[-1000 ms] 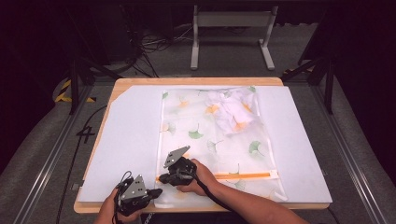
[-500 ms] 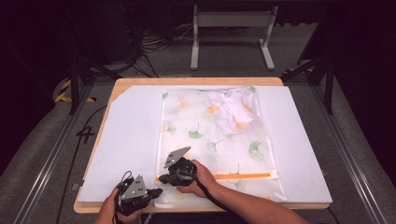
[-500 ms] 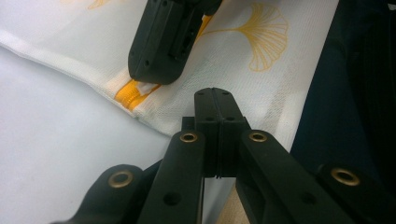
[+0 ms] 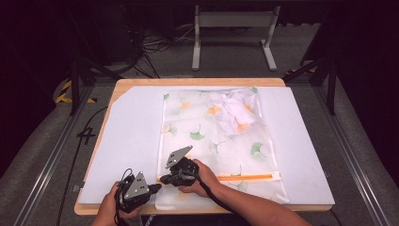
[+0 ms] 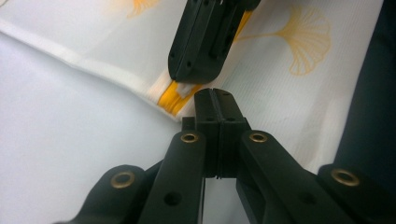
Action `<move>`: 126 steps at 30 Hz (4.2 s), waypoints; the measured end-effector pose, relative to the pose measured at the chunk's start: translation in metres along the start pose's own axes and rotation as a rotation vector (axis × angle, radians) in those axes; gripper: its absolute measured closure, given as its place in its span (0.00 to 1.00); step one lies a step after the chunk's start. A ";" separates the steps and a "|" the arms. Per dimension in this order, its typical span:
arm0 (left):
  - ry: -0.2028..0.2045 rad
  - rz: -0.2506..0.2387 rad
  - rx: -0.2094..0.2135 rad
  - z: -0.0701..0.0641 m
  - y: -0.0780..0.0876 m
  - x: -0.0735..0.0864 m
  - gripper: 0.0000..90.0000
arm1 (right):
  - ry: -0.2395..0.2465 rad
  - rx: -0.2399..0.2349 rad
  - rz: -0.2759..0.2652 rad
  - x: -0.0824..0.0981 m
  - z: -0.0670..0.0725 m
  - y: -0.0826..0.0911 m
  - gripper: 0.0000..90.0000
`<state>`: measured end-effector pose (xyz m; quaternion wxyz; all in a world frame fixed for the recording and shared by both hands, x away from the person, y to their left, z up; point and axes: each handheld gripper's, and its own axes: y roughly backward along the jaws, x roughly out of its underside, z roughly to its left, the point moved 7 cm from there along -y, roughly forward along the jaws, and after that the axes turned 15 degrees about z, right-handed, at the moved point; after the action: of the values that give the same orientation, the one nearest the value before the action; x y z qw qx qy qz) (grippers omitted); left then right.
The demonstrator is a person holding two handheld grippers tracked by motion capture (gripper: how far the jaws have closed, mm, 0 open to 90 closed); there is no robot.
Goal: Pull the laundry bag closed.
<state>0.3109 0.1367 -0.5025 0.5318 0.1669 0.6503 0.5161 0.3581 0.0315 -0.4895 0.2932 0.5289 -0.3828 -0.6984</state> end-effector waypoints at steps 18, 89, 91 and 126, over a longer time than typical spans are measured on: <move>0.028 -0.002 0.001 0.005 -0.004 0.000 1.00 | 0.000 0.011 0.023 0.006 -0.002 0.000 1.00; 0.044 -0.034 0.037 0.006 -0.004 0.003 1.00 | -0.156 -0.032 -0.018 0.008 -0.002 -0.006 0.95; 0.039 -0.034 0.035 0.005 -0.004 0.003 1.00 | -0.166 -0.013 -0.020 0.006 -0.002 -0.007 0.95; 0.048 -0.039 0.047 0.006 -0.004 0.003 1.00 | -0.137 0.066 0.014 0.022 -0.008 0.008 1.00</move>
<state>0.3164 0.1405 -0.5070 0.5219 0.1543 0.6779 0.4943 0.3601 0.0074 -0.4949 0.2538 0.4867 -0.4284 -0.7178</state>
